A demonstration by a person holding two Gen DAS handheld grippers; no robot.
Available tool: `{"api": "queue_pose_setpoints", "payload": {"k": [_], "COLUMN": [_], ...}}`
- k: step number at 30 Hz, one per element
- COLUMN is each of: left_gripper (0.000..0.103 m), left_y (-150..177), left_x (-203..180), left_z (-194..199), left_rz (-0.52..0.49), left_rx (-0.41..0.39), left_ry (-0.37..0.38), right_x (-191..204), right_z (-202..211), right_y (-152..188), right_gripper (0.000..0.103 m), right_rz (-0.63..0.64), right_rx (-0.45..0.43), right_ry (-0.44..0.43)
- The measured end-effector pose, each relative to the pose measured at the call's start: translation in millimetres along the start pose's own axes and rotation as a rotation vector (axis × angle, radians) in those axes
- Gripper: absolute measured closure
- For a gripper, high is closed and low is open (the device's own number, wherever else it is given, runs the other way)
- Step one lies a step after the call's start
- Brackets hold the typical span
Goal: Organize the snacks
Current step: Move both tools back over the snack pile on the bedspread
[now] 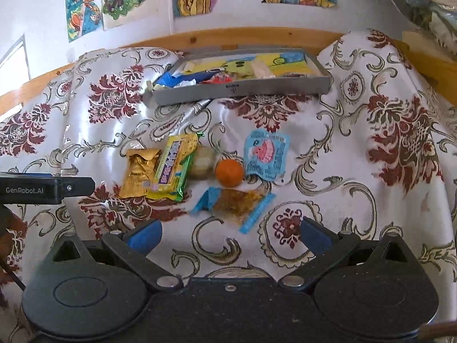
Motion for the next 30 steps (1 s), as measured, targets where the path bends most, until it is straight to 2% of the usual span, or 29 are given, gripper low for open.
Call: {"api": "queue_pose_setpoints", "payload": {"k": [18,30], "left_gripper": [0.001,0.001], "left_y": [2,-6], "left_x": [-6,0], "left_z": [-11,-28], "left_rz": [-0.017,0.031], "left_rx": [0.031,-0.018], "left_ry": [0.029,0.071], "right_x": [-4,-12], "right_z": [-6,-28], "right_y": [1,-9], "right_gripper": [0.001,0.001], "right_rz": [0.008,0.013], "right_rx": [0.034,0.024], "right_ry": [0.038,0.070]}}
Point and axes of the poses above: each gripper's, at about its wrist camera, not at the fingertips, and z roughly against the way its jaws point, x to its left, y to its underside, the point moved 4 cm from there along -z, roughly the way its jaws point, and after that the axes turned 7 degrees about y, right-handed, at the moved point
